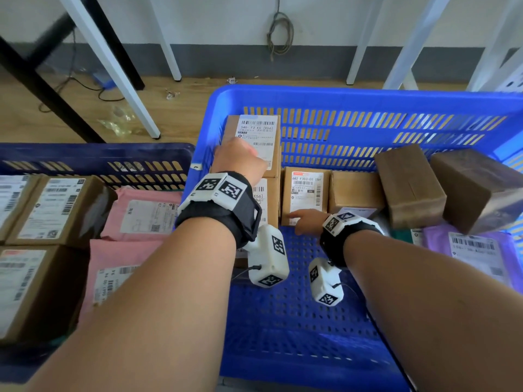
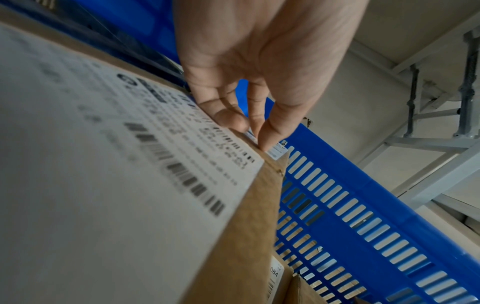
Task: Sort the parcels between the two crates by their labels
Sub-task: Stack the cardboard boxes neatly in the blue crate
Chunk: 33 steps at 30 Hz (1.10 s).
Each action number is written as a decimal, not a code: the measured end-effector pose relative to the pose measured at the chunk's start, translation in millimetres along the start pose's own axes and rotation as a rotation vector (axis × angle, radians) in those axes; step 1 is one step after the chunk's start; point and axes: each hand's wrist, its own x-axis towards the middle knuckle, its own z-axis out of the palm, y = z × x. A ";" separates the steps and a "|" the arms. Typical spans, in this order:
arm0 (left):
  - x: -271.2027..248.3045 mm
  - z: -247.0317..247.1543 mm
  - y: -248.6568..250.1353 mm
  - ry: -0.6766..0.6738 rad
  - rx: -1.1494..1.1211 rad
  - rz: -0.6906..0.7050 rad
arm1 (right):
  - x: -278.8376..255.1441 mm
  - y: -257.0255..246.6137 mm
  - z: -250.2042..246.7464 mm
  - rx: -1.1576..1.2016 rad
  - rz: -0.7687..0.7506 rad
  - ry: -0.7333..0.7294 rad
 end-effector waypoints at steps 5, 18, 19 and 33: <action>-1.9 -1.4 2.3 0.006 0.003 -0.003 | 11.5 4.6 -7.5 -0.172 -0.132 0.257; -1.5 -4.7 -1.5 -0.051 -0.022 0.001 | 59.1 12.2 -9.4 -0.634 -0.057 0.150; -1.7 -4.2 -0.9 -0.041 -0.013 0.006 | 60.9 10.2 -7.1 -0.619 -0.048 0.169; -8.5 -2.7 20.1 -0.080 0.110 0.053 | 5.3 22.0 -57.3 -0.429 -0.222 0.576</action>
